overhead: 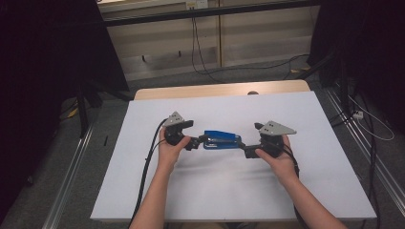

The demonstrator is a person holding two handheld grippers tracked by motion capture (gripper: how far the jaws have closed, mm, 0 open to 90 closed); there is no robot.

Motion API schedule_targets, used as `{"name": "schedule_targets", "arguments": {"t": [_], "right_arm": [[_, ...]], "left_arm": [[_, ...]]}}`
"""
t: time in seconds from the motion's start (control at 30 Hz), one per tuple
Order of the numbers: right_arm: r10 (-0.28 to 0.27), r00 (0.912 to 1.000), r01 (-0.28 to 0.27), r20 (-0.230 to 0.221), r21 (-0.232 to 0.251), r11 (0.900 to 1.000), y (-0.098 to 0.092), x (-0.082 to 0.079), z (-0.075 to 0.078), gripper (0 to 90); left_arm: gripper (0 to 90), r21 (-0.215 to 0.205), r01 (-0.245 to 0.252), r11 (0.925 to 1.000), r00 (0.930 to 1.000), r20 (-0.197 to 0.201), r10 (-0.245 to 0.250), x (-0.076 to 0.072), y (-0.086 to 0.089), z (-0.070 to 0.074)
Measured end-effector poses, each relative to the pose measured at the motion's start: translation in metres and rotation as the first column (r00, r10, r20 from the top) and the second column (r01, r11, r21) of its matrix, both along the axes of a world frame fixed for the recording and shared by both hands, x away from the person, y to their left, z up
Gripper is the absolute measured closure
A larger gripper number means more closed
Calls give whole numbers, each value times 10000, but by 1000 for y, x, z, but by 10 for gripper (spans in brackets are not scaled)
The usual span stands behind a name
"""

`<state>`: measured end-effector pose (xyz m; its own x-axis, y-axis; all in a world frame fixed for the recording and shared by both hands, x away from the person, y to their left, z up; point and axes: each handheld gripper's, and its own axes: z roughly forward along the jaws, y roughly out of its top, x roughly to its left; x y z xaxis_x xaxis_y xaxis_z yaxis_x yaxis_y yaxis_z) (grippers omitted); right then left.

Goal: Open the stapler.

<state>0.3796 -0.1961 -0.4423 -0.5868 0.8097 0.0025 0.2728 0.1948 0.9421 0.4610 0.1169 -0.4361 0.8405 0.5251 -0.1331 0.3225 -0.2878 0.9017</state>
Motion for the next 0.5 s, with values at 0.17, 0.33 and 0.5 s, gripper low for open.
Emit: {"name": "schedule_targets", "arguments": {"t": [0.17,0.33,0.5], "right_arm": [[62,9999,-64,-141,-168,9998,7,4,0,40],[301,9991,-311,-291,-337,9989,18,6,3,170],[904,9947,-924,-481,-403,9949,31,9,5,533]], "left_arm": [[59,401,269,9988,9996,-34,-268,2,1,-3],[70,487,226,9986,9997,-111,-221,3,2,-4],[71,650,107,9978,9998,-191,-95,4,3,-6]]}}
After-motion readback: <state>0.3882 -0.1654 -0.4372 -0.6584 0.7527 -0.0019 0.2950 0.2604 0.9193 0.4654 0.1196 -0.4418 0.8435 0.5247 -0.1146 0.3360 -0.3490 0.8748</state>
